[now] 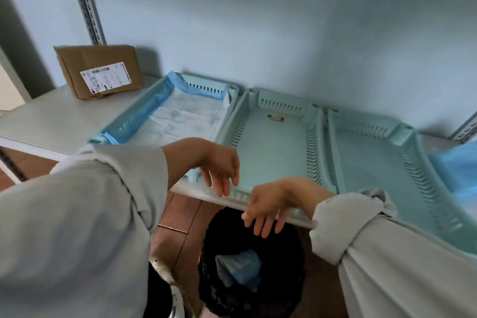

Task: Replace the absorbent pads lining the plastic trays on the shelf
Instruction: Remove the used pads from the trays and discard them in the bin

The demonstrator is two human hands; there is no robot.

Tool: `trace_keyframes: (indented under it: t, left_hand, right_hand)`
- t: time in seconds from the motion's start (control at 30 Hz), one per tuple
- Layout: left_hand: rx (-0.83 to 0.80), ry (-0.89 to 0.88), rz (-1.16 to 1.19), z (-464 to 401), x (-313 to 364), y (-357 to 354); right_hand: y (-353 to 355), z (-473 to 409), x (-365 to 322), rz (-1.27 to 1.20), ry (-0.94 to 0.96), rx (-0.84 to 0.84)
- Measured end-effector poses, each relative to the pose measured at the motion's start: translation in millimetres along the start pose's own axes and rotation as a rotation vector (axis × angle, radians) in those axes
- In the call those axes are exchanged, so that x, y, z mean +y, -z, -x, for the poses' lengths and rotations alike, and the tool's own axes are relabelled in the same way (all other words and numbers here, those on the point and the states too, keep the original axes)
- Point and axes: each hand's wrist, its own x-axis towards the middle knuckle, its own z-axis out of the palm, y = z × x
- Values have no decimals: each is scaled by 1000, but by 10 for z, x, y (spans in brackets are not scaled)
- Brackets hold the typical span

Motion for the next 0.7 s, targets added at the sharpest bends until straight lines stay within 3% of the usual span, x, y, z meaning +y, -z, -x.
trace_keyframes:
  t: [0.13, 0.3, 0.5, 0.6, 0.7]
  left_hand:
    - [262, -12, 104, 41, -61, 257]
    - [514, -21, 219, -39, -338, 430]
    - [509, 43, 241, -98, -654, 596]
    - [449, 107, 222, -121, -806, 622]
    - [279, 175, 191, -157, -925, 588]
  right_hand:
    - [318, 188, -271, -15, 89, 100]
    - [643, 155, -499, -148, 234, 527]
    - [724, -195, -740, -26, 324, 770]
    - [655, -375, -937, 35, 359, 722]
    - [596, -553, -1049, 101, 308, 649]
